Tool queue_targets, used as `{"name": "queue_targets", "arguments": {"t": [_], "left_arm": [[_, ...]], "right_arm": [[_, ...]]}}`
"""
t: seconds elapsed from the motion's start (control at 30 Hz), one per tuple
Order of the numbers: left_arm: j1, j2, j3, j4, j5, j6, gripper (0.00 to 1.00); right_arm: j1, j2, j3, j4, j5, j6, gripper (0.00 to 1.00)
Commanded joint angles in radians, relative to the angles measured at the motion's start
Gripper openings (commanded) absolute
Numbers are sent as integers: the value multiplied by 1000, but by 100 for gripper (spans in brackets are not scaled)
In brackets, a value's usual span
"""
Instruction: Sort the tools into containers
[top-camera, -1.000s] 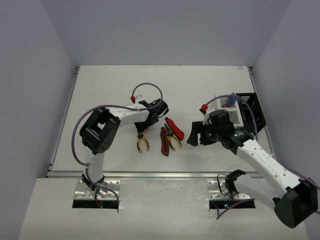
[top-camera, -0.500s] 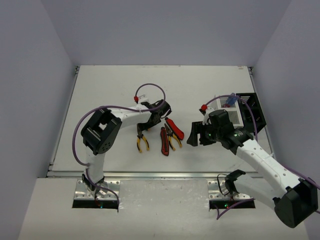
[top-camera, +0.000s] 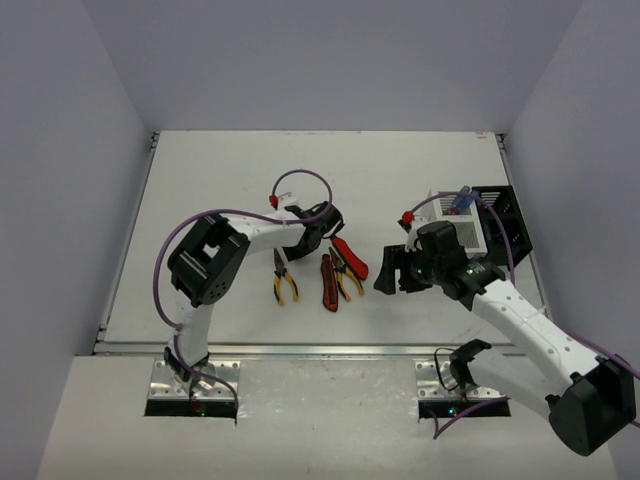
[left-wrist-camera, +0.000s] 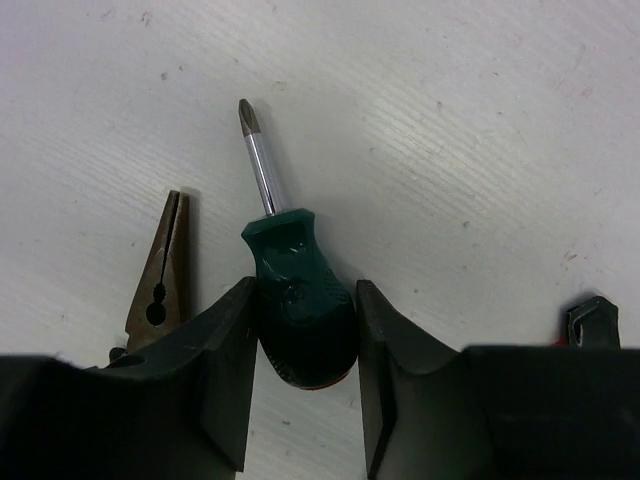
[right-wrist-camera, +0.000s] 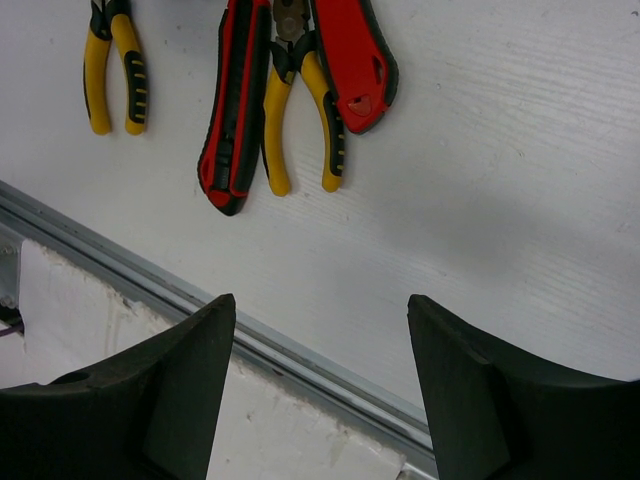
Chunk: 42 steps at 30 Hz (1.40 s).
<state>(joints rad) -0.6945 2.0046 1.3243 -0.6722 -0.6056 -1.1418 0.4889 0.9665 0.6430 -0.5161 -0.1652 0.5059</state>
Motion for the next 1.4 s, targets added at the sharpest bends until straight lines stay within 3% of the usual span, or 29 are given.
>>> {"name": "queue_targets", "arguments": {"t": [0.0, 0.07, 0.2, 0.33, 0.47, 0.5, 0.57, 0.73, 0.9, 1.03, 1.17, 1.37], "left_arm": [[-5, -6, -41, 105, 47, 39, 14], [-6, -38, -93, 185, 75, 94, 0], [-15, -184, -220, 393, 136, 244, 0], [-53, -395, -401, 714, 217, 414, 0], [-122, -568, -615, 1058, 312, 593, 0], [-134, -598, -651, 1066, 316, 623, 0], [-163, -672, -733, 1253, 403, 671, 0], [-219, -737, -866, 1480, 548, 759, 0], [-270, -751, -887, 1540, 608, 824, 0], [-301, -760, -877, 1547, 676, 862, 0], [-315, -765, -866, 1548, 701, 873, 0], [-321, -773, -852, 1534, 685, 887, 0]], "right_arm": [[8, -13, -6, 65, -38, 16, 70], [7, -19, -6, 80, -69, 19, 71], [8, -42, -1, 148, -149, 42, 74], [8, -82, 2, 268, -285, 109, 92], [8, -65, 35, 313, -333, 199, 92], [8, -58, 40, 325, -333, 202, 92], [10, -34, 46, 352, -305, 258, 87], [14, 22, 79, 367, -199, 350, 76], [28, 23, 56, 408, -132, 426, 69], [79, 44, 81, 374, -85, 400, 57], [130, 70, 103, 353, -43, 387, 53], [197, 73, 108, 328, -7, 380, 26]]}}
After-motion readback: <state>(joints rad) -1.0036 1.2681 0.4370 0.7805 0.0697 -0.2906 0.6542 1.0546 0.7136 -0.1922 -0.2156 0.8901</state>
